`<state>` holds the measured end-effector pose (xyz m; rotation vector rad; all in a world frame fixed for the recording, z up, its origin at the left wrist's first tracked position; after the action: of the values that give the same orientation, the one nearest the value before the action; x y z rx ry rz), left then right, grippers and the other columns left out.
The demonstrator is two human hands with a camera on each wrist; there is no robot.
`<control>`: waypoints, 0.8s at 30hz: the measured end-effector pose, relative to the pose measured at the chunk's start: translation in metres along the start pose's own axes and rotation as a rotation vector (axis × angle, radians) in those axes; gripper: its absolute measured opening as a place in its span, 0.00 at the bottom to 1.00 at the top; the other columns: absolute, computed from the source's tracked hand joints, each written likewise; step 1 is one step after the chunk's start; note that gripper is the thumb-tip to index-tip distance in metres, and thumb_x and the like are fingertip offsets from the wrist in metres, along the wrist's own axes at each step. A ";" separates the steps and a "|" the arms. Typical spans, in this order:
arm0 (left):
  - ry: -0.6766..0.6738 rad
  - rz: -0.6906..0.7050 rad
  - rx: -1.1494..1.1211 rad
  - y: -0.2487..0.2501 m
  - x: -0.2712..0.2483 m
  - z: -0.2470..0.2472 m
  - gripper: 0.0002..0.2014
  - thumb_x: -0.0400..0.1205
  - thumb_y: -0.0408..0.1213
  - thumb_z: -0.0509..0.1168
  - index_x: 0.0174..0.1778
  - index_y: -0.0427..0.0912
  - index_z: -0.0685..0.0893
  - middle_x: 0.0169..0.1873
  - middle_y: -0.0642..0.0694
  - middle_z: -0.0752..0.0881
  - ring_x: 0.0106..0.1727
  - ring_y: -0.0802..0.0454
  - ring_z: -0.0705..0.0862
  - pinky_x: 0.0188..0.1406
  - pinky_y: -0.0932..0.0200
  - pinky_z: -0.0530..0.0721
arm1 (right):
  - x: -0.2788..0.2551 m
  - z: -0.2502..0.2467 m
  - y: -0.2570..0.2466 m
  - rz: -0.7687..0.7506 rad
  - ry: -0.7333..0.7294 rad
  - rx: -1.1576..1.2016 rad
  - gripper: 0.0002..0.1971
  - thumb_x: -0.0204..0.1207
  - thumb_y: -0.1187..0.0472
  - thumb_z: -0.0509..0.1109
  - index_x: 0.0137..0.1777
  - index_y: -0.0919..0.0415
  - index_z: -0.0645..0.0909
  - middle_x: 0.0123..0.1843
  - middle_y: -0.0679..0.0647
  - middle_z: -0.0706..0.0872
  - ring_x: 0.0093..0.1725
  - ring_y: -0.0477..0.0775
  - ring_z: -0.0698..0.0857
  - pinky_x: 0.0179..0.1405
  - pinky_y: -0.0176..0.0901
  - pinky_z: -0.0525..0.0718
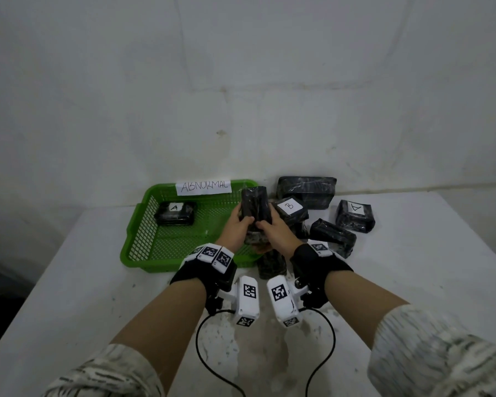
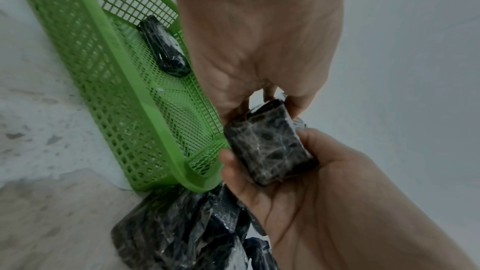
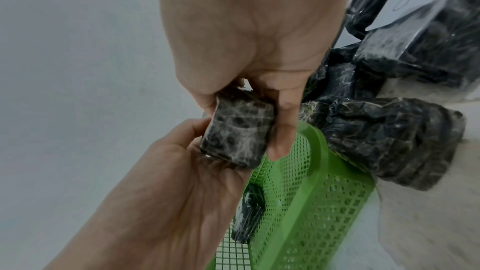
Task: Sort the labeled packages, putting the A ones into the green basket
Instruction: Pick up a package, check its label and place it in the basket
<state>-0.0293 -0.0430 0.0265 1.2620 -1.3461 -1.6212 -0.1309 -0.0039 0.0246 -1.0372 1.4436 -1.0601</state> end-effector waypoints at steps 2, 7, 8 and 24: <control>0.012 -0.013 -0.070 0.002 0.000 0.000 0.24 0.84 0.24 0.53 0.78 0.40 0.65 0.67 0.32 0.78 0.61 0.39 0.80 0.64 0.46 0.79 | -0.002 -0.001 -0.004 0.027 -0.021 0.073 0.26 0.86 0.51 0.56 0.82 0.48 0.54 0.70 0.50 0.73 0.69 0.58 0.76 0.56 0.59 0.83; -0.031 -0.074 -0.256 -0.001 -0.008 -0.001 0.23 0.84 0.23 0.48 0.75 0.38 0.68 0.63 0.33 0.79 0.53 0.43 0.82 0.59 0.50 0.79 | 0.013 -0.005 0.003 0.126 0.057 0.271 0.29 0.82 0.34 0.45 0.76 0.46 0.68 0.74 0.55 0.77 0.68 0.60 0.80 0.63 0.68 0.80; -0.042 -0.084 -0.249 0.000 -0.011 -0.001 0.23 0.84 0.23 0.48 0.76 0.38 0.67 0.64 0.33 0.78 0.55 0.41 0.81 0.60 0.48 0.79 | 0.017 -0.005 0.003 0.140 0.068 0.335 0.28 0.83 0.36 0.45 0.75 0.48 0.70 0.73 0.58 0.78 0.67 0.61 0.81 0.65 0.68 0.79; -0.034 -0.118 -0.222 0.008 -0.009 0.002 0.09 0.87 0.39 0.54 0.61 0.43 0.72 0.55 0.42 0.79 0.48 0.47 0.79 0.50 0.50 0.79 | 0.018 -0.013 0.004 0.065 0.039 0.276 0.24 0.81 0.42 0.62 0.74 0.44 0.65 0.69 0.57 0.80 0.63 0.56 0.83 0.58 0.54 0.85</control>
<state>-0.0288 -0.0359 0.0365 1.2034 -1.0933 -1.8248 -0.1463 -0.0197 0.0176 -0.7712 1.3086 -1.1986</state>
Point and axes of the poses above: each hand's wrist, its own x-axis towards the middle knuckle, its own z-axis out of the palm, y = z × x, the point moved 1 cm from there along x, towards the middle knuckle
